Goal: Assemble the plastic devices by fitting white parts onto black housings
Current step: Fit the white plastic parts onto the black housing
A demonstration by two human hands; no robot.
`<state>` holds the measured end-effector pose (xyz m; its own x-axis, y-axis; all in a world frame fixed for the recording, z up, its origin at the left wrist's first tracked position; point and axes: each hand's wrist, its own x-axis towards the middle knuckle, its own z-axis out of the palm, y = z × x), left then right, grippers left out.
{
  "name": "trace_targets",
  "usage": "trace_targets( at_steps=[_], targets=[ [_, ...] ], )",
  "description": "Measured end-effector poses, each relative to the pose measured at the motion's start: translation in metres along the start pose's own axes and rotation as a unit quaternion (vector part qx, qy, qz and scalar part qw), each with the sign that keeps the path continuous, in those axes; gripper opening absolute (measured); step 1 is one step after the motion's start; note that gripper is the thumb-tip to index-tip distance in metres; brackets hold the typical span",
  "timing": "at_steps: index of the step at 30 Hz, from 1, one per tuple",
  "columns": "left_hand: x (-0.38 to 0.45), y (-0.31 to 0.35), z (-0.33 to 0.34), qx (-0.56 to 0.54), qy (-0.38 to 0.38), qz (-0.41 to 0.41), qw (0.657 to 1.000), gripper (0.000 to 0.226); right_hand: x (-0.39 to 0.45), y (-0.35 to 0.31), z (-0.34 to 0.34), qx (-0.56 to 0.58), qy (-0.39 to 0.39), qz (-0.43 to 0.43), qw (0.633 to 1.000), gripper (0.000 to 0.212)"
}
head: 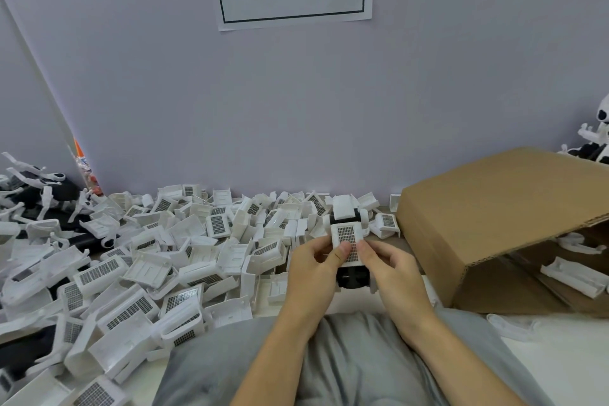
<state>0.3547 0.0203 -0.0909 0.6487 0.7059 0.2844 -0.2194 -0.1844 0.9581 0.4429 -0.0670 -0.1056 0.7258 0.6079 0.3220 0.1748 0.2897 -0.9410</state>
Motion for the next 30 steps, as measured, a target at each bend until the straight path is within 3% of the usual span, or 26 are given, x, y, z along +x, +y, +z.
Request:
trace_targets(
  at_steps=[6,14,19,23,25,27,30],
  targets=[
    [0.004,-0.004,-0.003,-0.057,-0.011,-0.041,0.997,0.021,-0.002,-0.001,0.001,-0.027,-0.01,-0.006,1.0,0.019],
    [0.003,-0.004,-0.002,-0.011,0.005,-0.021,1.0,0.031,-0.001,0.001,-0.001,-0.065,0.001,-0.02,0.998,0.019],
    [0.004,-0.002,-0.001,-0.027,0.044,-0.019,0.998,0.026,-0.003,-0.001,0.002,-0.063,-0.013,-0.025,0.998,0.021],
    [0.005,-0.004,-0.004,-0.072,0.089,-0.043,0.992,0.021,-0.005,-0.001,0.004,-0.114,0.03,-0.037,0.992,0.014],
    [0.006,-0.004,-0.006,-0.101,0.11,-0.058,0.987,0.027,-0.008,-0.003,0.004,-0.123,-0.006,-0.037,0.992,0.026],
    [0.007,-0.003,-0.008,-0.153,0.127,-0.073,0.977,0.04,-0.011,-0.002,0.006,-0.164,-0.057,-0.061,0.983,0.051],
    [0.007,-0.001,-0.009,-0.217,0.109,-0.091,0.966,0.044,-0.013,-0.003,0.009,-0.225,-0.05,-0.097,0.968,0.07]
  ],
)
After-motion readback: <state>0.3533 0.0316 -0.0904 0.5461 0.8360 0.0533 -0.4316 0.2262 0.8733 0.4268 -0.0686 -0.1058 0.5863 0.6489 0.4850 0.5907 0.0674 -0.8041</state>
